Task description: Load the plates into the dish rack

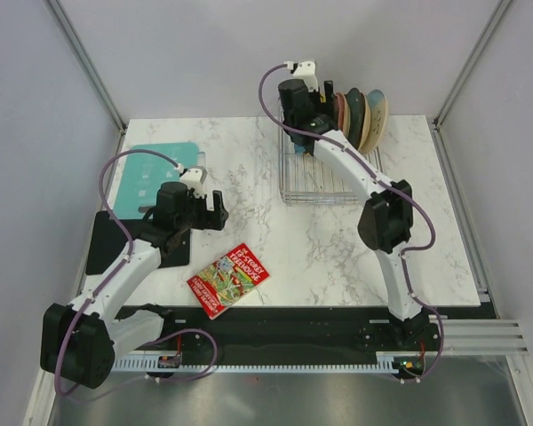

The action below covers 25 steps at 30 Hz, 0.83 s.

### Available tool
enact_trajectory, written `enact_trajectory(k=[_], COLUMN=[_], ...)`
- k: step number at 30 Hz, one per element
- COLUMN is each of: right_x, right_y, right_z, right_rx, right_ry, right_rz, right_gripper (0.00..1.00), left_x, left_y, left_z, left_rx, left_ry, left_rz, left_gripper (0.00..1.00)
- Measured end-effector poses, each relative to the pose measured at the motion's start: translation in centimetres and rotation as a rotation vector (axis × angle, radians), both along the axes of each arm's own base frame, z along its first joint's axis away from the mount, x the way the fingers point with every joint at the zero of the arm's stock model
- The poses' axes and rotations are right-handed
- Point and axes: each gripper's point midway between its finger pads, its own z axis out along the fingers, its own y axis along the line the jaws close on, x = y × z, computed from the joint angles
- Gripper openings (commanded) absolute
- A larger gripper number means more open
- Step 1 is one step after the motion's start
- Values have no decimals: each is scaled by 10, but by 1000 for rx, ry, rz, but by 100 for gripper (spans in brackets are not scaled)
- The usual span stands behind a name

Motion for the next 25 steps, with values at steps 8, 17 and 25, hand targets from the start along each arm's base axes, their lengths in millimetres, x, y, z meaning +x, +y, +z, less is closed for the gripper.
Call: enact_trajectory(k=[8,17,25], right_x=[-79,-174,-233], right_y=[-49,-185,-246], right_z=[123,145,106], right_rx=[31,7,-45], right_ry=[-123,-144,-37], right_rz=[44,-154,-243], right_gripper=[98,98,98], left_x=[29,54,69], left_y=[23,22,13], left_z=[35,101,145], left_rx=[151,173,152], left_ry=[-168,-337,-417], left_rz=[34,32,12], left_gripper=[100,100,100])
